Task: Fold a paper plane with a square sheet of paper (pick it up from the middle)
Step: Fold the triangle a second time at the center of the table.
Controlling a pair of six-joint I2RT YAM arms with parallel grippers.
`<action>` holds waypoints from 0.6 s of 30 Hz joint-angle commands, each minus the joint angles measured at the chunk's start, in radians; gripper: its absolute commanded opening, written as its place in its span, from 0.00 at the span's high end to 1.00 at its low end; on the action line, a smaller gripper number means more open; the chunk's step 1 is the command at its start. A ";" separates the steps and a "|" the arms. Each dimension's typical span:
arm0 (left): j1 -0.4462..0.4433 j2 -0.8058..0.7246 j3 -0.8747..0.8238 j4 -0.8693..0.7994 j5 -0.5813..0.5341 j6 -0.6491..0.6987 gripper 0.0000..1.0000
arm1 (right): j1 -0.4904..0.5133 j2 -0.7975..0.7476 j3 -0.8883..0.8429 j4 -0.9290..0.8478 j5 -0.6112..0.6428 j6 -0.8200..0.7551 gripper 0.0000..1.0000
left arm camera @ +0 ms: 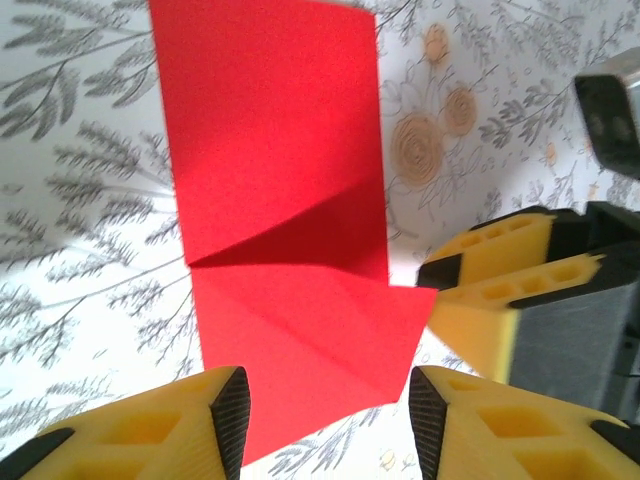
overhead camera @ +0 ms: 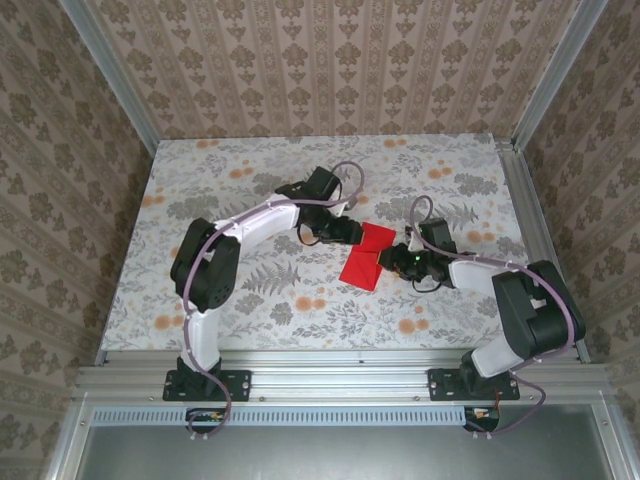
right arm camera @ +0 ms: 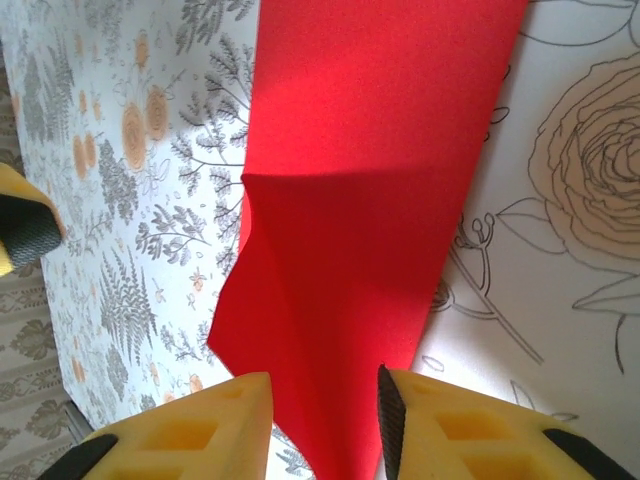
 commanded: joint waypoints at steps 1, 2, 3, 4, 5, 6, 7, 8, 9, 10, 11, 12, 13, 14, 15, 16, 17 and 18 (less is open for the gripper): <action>0.008 -0.055 -0.056 -0.022 -0.022 0.026 0.50 | 0.004 -0.051 -0.036 0.044 -0.037 0.006 0.61; 0.008 -0.065 -0.073 -0.017 -0.021 0.024 0.49 | 0.005 -0.054 -0.042 0.061 -0.044 0.013 0.60; 0.008 -0.077 -0.089 -0.010 -0.021 0.021 0.49 | 0.004 -0.054 -0.047 0.077 -0.051 0.022 0.59; 0.009 -0.087 -0.099 -0.007 -0.021 0.019 0.49 | 0.004 -0.053 -0.048 0.087 -0.052 0.028 0.58; 0.010 -0.098 -0.113 -0.001 -0.021 0.018 0.49 | 0.006 -0.045 -0.046 0.089 -0.053 0.026 0.58; 0.010 -0.109 -0.127 0.002 -0.020 0.015 0.48 | 0.008 -0.036 -0.037 0.085 -0.052 0.022 0.57; 0.011 -0.119 -0.139 0.007 -0.021 0.012 0.48 | 0.010 -0.027 -0.030 0.083 -0.052 0.016 0.56; 0.010 -0.130 -0.153 0.015 -0.019 0.007 0.48 | 0.014 -0.011 -0.018 0.082 -0.052 0.011 0.56; 0.010 -0.141 -0.169 0.024 -0.017 0.000 0.47 | 0.018 0.003 -0.009 0.083 -0.057 0.007 0.56; 0.010 -0.150 -0.181 0.031 -0.014 -0.002 0.47 | 0.023 0.018 0.000 0.084 -0.060 0.005 0.56; 0.012 -0.158 -0.194 0.037 -0.013 -0.006 0.46 | 0.029 0.031 0.009 0.085 -0.061 0.003 0.56; 0.012 -0.166 -0.204 0.041 -0.013 -0.010 0.46 | 0.034 0.044 0.018 0.086 -0.059 0.000 0.56; 0.011 -0.173 -0.214 0.045 -0.014 -0.012 0.46 | 0.037 0.055 0.025 0.090 -0.060 -0.002 0.57; 0.012 -0.180 -0.227 0.052 -0.011 -0.015 0.46 | 0.042 0.067 0.033 0.093 -0.063 -0.004 0.58; 0.013 -0.186 -0.237 0.060 -0.009 -0.020 0.46 | 0.048 0.082 0.043 0.091 -0.062 -0.007 0.59; 0.013 -0.191 -0.245 0.063 -0.007 -0.024 0.46 | 0.055 0.095 0.052 0.087 -0.060 -0.012 0.60; 0.014 -0.195 -0.253 0.069 -0.006 -0.029 0.46 | 0.062 0.109 0.062 0.085 -0.059 -0.019 0.61; 0.014 -0.199 -0.263 0.078 -0.003 -0.035 0.46 | 0.067 0.122 0.070 0.088 -0.059 -0.022 0.63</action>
